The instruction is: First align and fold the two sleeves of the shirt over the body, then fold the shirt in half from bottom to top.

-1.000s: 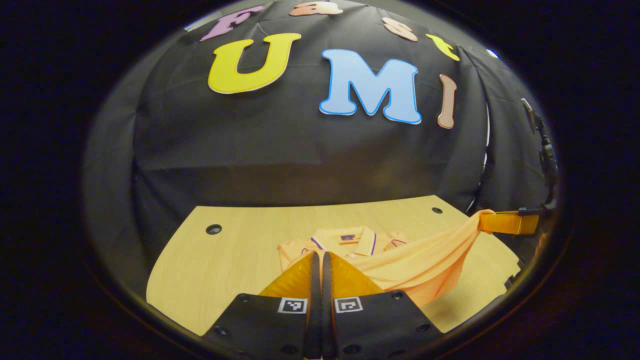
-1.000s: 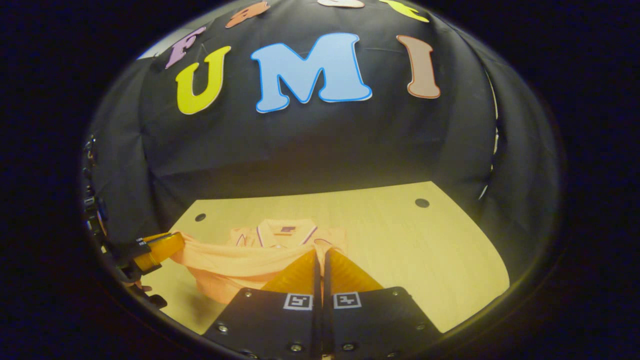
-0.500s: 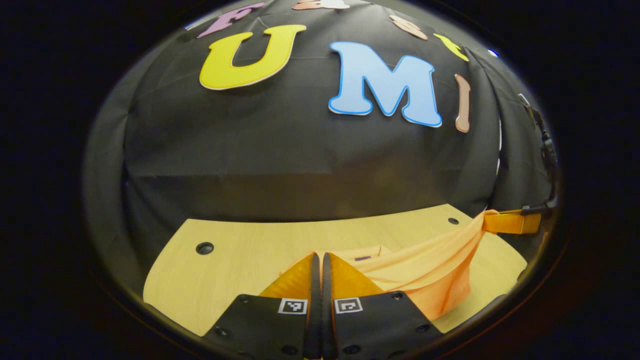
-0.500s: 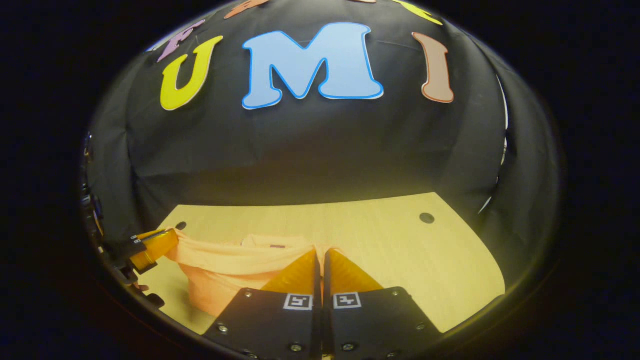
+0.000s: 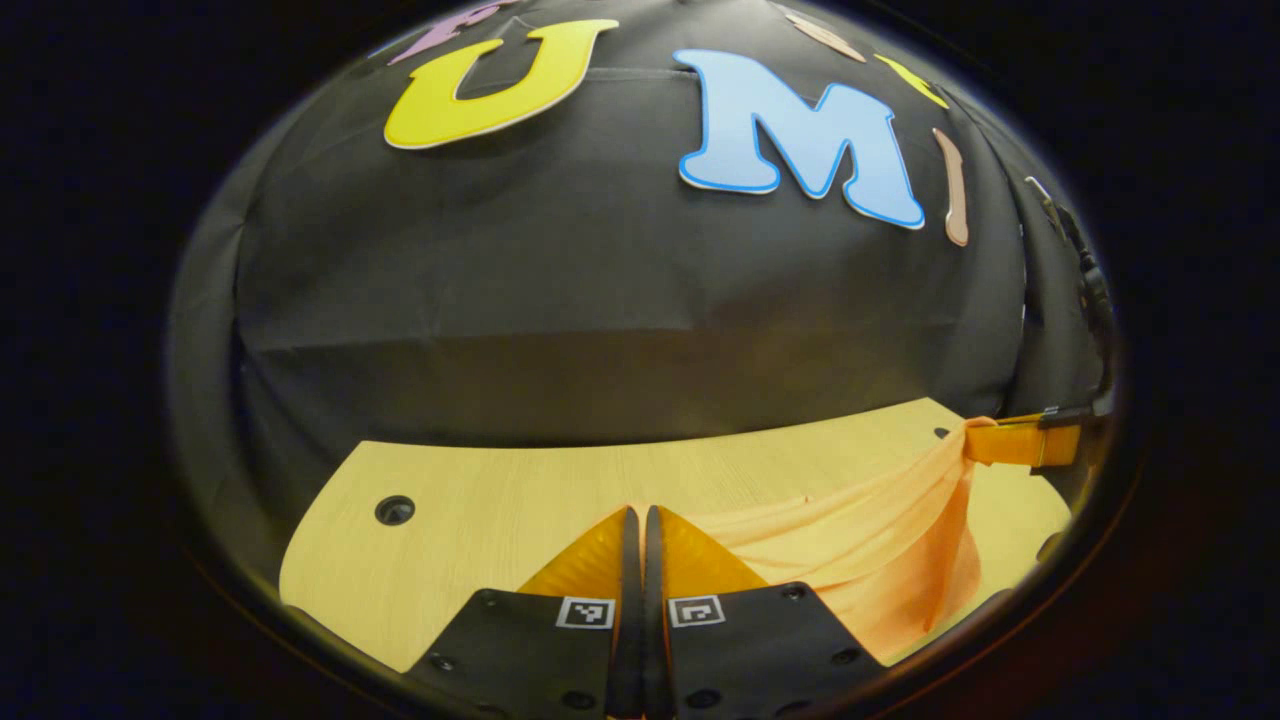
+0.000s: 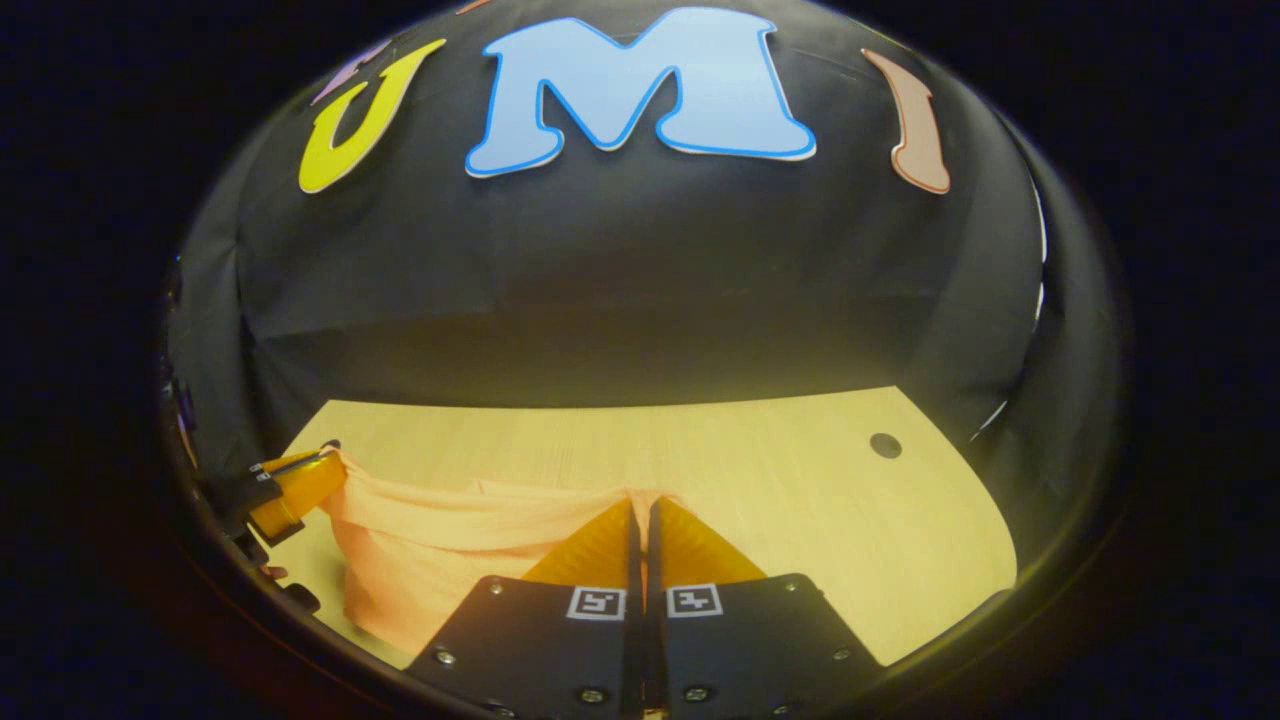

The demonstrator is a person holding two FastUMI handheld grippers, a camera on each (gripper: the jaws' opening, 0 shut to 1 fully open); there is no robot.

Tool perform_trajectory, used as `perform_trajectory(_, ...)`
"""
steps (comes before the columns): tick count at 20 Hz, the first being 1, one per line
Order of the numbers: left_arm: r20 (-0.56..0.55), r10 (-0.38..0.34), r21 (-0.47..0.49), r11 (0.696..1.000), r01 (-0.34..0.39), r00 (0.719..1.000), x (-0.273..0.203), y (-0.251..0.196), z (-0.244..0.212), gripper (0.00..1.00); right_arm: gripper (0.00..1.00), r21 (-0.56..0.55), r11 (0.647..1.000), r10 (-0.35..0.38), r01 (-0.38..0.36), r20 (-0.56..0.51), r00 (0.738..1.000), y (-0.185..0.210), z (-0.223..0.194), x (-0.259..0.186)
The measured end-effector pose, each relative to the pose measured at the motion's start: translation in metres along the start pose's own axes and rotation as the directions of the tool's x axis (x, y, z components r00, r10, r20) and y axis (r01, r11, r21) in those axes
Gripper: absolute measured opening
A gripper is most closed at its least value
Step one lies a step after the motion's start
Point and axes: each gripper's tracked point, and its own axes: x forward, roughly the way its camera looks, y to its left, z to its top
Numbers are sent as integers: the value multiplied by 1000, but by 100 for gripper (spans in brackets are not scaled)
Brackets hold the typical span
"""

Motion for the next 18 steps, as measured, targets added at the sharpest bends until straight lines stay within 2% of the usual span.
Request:
perform_trajectory(10, -59, 34, 20, 999, -32, 998, 45, 14, -45, 5, 1, 0, 1000, -31, 32, -75, 997, -5, -34, 54)
perform_trajectory(18, -97, 38, 49, 998, -33, 995, 58, 16, -64, 6, 3, -18, 998, -56, 54, -141, 988, -6, -59, 76)
